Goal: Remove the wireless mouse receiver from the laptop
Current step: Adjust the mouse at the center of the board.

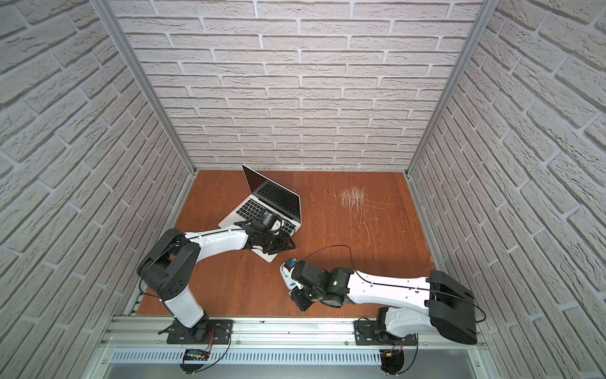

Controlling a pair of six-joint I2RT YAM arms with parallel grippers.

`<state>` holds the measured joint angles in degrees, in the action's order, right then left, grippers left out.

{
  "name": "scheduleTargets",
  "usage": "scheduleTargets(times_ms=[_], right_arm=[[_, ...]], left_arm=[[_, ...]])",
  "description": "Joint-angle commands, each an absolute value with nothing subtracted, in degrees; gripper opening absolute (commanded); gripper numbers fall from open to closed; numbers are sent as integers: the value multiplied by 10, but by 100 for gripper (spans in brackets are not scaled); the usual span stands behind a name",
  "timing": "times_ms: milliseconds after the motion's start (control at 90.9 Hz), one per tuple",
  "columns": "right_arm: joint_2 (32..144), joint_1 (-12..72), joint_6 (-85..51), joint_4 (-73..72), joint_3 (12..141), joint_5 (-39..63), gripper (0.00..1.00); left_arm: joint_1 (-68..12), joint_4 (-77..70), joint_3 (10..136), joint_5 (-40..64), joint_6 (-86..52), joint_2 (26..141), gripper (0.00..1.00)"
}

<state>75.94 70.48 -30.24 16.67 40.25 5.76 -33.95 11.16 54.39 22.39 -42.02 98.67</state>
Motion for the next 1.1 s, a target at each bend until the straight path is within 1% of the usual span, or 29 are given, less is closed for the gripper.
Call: scheduleTargets(times_ms=[0,154,286,451,693,1089], right_arm=[[795,715,-297,120,422,63,3],[843,721,-289,84,445,78,3],[884,721,-272,125,478,45,3],[904,720,-265,157,481,11,3],[902,711,-271,182,479,-16,3],[887,691,-269,198,472,-28,3]], left_arm=[[-352,90,530,231,-424,986,57],[-353,72,497,230,-442,982,54],[-354,59,468,231,-456,970,53],[-359,50,438,226,-471,949,53],[-369,40,412,215,-488,928,53],[-385,45,399,202,-496,909,53]])
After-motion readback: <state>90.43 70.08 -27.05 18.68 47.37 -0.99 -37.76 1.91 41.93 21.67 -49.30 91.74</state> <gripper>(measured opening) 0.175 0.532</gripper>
